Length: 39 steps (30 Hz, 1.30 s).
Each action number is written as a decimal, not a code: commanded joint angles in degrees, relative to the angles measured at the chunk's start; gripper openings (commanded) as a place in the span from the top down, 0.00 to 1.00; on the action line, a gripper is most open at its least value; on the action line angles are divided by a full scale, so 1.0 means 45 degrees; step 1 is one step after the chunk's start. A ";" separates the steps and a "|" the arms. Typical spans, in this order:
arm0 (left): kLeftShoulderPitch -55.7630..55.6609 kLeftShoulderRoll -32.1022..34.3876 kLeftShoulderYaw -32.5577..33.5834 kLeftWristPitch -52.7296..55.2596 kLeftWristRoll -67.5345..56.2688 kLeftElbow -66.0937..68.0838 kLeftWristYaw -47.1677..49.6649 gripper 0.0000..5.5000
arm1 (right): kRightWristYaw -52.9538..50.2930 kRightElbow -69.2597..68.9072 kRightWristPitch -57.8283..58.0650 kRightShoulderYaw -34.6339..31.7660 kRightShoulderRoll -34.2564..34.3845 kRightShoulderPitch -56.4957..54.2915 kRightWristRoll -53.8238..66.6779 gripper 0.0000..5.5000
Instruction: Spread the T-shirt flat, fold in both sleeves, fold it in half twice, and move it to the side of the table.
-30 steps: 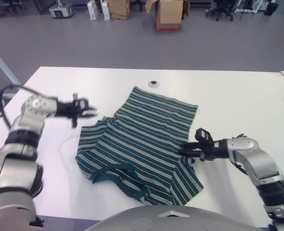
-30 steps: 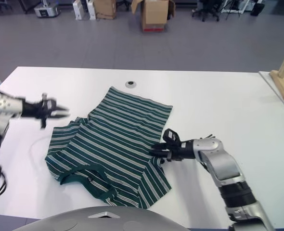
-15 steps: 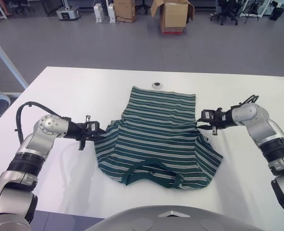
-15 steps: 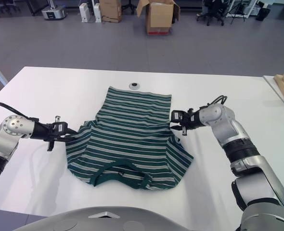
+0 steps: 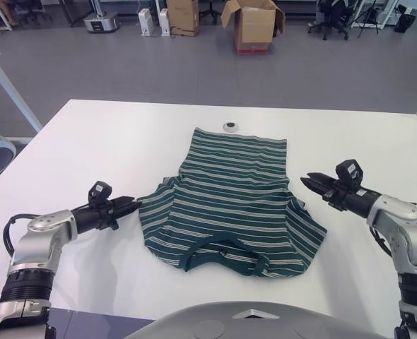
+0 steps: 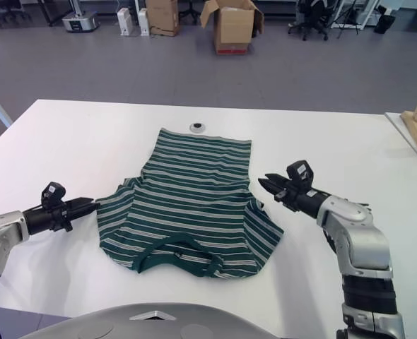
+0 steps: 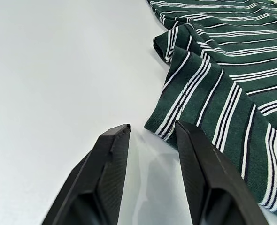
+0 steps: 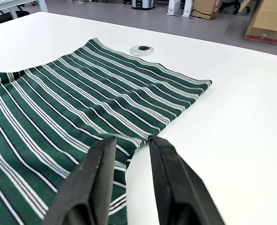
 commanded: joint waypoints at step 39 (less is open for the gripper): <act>0.1806 -0.3192 -0.2091 0.1874 -0.3084 -0.7519 0.2754 0.92 | -0.1123 -0.0167 -0.0722 0.0231 0.0026 0.1875 0.0122 0.76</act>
